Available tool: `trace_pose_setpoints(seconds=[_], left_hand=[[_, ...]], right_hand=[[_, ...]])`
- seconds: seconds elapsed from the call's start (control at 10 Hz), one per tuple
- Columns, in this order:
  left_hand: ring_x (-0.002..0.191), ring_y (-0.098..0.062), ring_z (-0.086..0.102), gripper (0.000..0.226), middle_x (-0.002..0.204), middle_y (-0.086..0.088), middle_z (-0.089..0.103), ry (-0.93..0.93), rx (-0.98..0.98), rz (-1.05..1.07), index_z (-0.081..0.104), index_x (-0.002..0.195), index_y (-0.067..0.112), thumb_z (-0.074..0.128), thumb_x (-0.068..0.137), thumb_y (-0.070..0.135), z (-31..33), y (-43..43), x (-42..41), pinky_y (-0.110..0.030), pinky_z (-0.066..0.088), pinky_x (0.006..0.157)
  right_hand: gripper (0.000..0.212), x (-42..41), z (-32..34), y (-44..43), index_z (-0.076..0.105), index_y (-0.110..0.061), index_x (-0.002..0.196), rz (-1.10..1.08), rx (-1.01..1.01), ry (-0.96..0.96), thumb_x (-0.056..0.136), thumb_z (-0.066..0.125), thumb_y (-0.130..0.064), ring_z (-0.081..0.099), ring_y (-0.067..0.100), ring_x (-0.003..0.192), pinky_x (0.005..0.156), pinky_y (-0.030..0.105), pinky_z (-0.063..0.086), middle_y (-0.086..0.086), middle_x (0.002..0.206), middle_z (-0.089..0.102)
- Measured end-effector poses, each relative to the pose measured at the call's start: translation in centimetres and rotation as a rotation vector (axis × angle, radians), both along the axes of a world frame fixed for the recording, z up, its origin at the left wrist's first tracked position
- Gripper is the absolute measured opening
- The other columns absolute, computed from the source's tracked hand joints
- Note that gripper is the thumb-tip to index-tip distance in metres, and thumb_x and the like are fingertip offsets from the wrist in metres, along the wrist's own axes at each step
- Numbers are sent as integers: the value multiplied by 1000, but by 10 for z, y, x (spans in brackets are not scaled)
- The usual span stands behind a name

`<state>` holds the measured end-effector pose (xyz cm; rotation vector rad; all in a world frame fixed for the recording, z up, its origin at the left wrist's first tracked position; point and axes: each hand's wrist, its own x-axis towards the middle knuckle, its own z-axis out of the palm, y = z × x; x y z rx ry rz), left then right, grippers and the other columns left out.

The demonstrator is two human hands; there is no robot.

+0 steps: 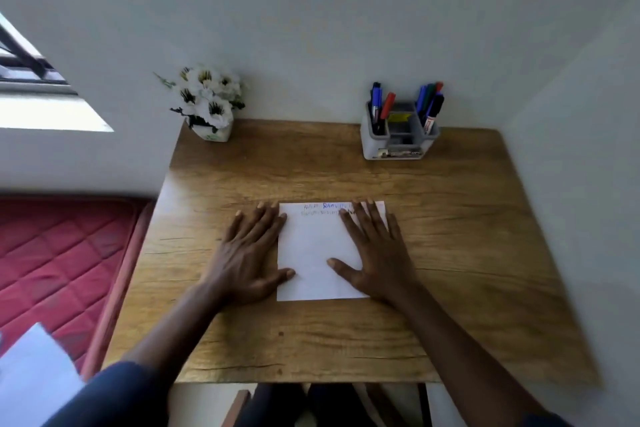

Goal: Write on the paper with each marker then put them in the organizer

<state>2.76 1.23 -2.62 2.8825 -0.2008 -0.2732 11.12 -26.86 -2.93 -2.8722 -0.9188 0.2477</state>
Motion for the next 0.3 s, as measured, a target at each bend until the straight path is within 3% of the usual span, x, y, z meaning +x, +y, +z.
trace_pose_setpoints(seconds=[0.2, 0.3], left_hand=[[153, -15, -21, 101, 167, 4, -16, 39, 14, 23, -8, 160, 30, 27, 85, 87, 8, -2, 2, -49, -7, 125], [153, -16, -21, 104, 167, 3, -16, 6, -25, 96, -6, 161, 27, 26, 83, 89, 15, -6, -2, -47, -5, 126]], right_hand=[[95, 0, 3, 2, 9, -24, 162, 11, -3, -10, 89, 31, -80, -7, 23, 157, 124, 58, 2, 4, 171, -2], [94, -4, 8, 1, 18, -20, 161, -20, 68, -14, 90, 34, -78, 1, 25, 158, 123, 61, 2, 4, 170, 5]])
